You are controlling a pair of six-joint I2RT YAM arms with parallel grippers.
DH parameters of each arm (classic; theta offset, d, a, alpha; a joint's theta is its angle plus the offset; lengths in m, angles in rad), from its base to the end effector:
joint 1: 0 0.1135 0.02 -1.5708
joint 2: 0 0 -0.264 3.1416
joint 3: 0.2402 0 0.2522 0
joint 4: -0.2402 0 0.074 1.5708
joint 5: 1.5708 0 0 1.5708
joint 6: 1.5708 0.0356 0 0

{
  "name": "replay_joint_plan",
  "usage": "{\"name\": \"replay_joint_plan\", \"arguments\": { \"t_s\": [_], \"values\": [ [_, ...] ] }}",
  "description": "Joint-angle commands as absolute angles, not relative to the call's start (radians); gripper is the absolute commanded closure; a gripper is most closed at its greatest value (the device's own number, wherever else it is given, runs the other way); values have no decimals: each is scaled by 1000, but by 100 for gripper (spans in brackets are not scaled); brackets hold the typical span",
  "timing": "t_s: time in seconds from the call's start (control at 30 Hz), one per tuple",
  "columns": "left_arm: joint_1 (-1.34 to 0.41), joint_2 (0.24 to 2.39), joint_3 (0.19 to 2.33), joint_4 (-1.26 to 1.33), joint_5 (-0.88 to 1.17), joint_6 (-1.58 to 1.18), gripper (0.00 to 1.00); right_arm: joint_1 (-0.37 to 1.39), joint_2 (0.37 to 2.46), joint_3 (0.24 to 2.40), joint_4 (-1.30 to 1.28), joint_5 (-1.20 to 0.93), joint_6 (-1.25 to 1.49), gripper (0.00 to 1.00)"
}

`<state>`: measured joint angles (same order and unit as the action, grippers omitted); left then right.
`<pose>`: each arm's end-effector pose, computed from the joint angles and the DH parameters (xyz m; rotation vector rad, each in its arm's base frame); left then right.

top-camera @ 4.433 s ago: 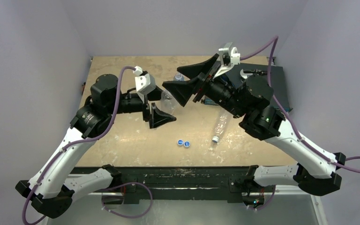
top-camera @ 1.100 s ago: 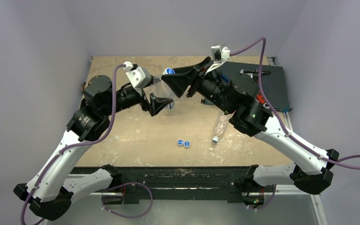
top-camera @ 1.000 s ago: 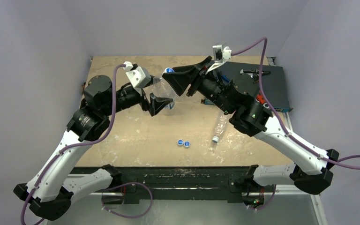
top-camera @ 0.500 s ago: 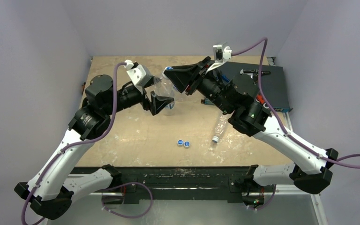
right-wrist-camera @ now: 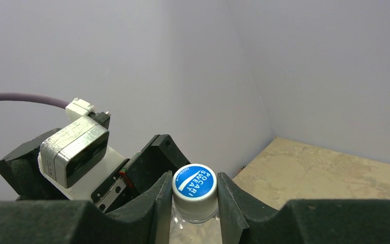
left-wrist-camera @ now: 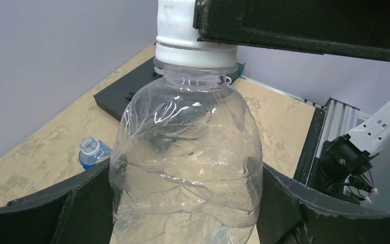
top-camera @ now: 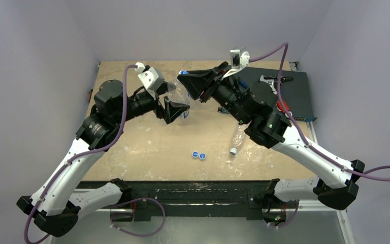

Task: Unscrew the bottle caps
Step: Unscrew the bottle cap from the plastic bottle.

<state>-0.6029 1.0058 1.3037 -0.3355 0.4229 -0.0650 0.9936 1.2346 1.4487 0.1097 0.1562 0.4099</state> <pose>0.1578 -0.1263 0.4617 0.7619 1.4896 -0.8495 0.1482 0.2174 0.5081 -0.2429 1.3092 1.1091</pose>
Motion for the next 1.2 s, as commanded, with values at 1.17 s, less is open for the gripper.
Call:
{"name": "replay_joint_plan", "arguments": {
  "t_s": [1.17],
  "values": [
    [-603,986,1334,131,1223,-570,98,829,1143,1348,457,-878,528,100]
  ]
}}
